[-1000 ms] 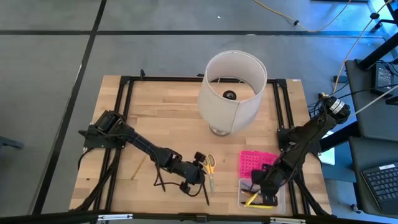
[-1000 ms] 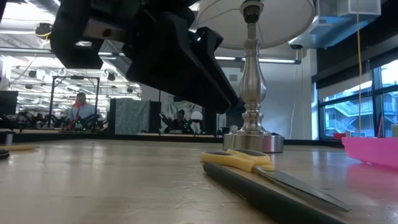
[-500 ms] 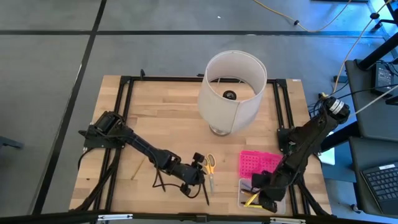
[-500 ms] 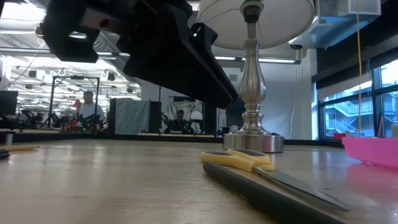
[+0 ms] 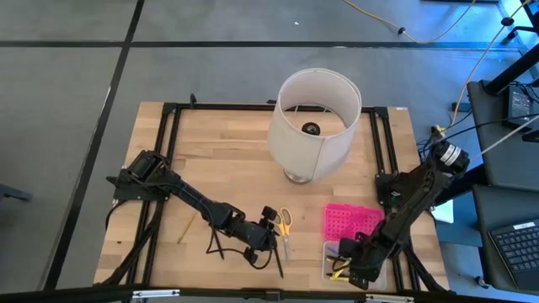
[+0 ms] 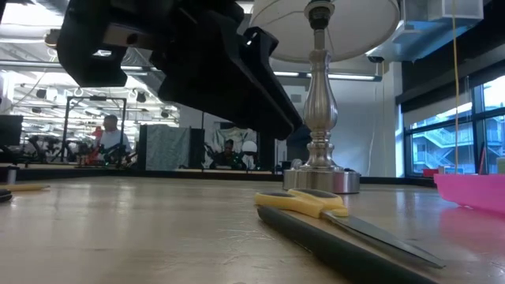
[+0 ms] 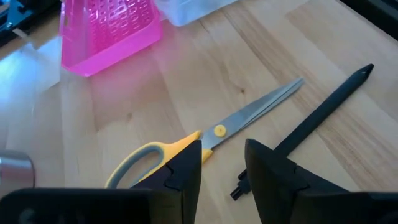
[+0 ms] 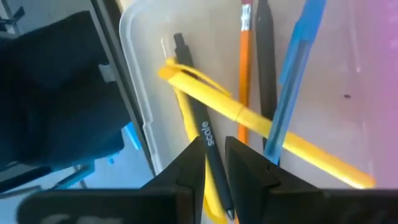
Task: Pick & place school supplies into a supply box
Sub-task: Put the blue pen into the supply box, then put the black pen into the supply box
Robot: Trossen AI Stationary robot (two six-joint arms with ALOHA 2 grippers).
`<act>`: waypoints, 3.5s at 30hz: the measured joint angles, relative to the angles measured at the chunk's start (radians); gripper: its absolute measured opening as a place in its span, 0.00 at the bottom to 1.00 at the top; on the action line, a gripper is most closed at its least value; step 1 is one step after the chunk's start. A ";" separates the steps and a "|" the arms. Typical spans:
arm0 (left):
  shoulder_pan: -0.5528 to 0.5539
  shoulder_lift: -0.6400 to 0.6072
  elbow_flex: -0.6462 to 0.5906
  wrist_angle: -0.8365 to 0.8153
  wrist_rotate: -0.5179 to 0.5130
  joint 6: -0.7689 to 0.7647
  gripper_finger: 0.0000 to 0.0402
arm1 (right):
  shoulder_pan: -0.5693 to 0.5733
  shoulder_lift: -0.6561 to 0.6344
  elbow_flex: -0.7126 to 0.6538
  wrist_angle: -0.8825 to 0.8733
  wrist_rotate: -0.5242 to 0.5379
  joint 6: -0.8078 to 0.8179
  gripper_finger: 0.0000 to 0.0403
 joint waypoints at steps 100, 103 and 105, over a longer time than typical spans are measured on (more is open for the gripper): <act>0.030 0.147 0.145 -0.153 0.277 0.211 0.29 | 0.075 0.317 0.440 -0.630 0.177 0.004 0.17; 0.032 0.170 0.163 -0.157 0.277 0.212 0.29 | 0.075 0.317 0.440 -0.633 0.177 0.003 0.17; 0.034 0.178 0.168 -0.158 0.277 0.211 0.29 | 0.075 0.317 0.440 -0.634 0.177 0.003 0.17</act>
